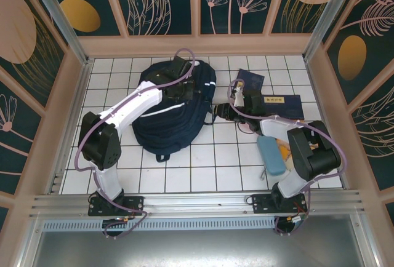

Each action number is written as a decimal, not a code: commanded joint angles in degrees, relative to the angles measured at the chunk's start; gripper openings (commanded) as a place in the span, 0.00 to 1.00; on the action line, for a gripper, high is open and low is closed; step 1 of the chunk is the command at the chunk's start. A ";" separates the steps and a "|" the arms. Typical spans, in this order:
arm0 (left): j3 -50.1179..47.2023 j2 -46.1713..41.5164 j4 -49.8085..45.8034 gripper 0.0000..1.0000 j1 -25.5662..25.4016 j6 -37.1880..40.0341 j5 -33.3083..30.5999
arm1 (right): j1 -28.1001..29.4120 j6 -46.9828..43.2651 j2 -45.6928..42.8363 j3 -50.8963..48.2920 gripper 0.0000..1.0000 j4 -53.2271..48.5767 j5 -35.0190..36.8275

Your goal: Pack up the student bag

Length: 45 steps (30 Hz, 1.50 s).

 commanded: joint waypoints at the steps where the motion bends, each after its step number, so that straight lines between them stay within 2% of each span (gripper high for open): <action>1: 3.91 -3.43 1.81 0.00 0.88 1.76 -3.25 | -2.81 -8.91 3.53 4.83 0.42 -0.78 -11.11; 5: 4.46 -3.59 1.65 0.00 0.96 1.60 -3.18 | -1.96 -12.92 8.73 9.88 0.45 -5.99 -14.90; 9: 4.71 -3.27 1.62 0.00 0.88 1.32 -3.09 | -1.21 -14.76 10.90 11.31 0.44 -6.91 -16.24; 14: 5.17 -3.27 1.54 0.00 0.95 1.23 -3.44 | -1.24 -14.01 12.70 11.45 0.43 -5.83 -13.63; 17: 5.39 -3.31 1.44 0.00 0.88 1.32 -3.36 | -0.98 -12.71 13.95 11.64 0.35 -3.63 -13.68; 23: 5.39 -3.30 1.10 0.00 0.96 1.49 -3.22 | -0.53 -11.08 14.56 11.71 0.29 -0.32 -12.32; 31: 5.06 -3.71 0.80 0.00 0.93 1.99 -3.34 | 0.81 -12.10 16.03 13.54 0.29 0.67 -10.51; 34: 5.04 -3.99 0.50 0.00 0.92 2.53 -4.47 | 1.64 -13.03 16.33 14.48 0.26 -0.07 -6.83; 39: 4.83 -5.12 0.39 0.00 1.14 4.45 -6.84 | 1.53 -9.38 12.54 9.13 0.24 6.85 5.24; 43: 4.64 -5.52 0.46 0.00 1.32 5.50 -7.26 | 1.37 -7.76 9.09 4.92 0.25 11.95 8.29; 45: 4.74 -5.60 0.55 0.00 1.32 5.78 -7.15 | 1.36 -7.85 7.90 3.49 0.26 13.23 6.32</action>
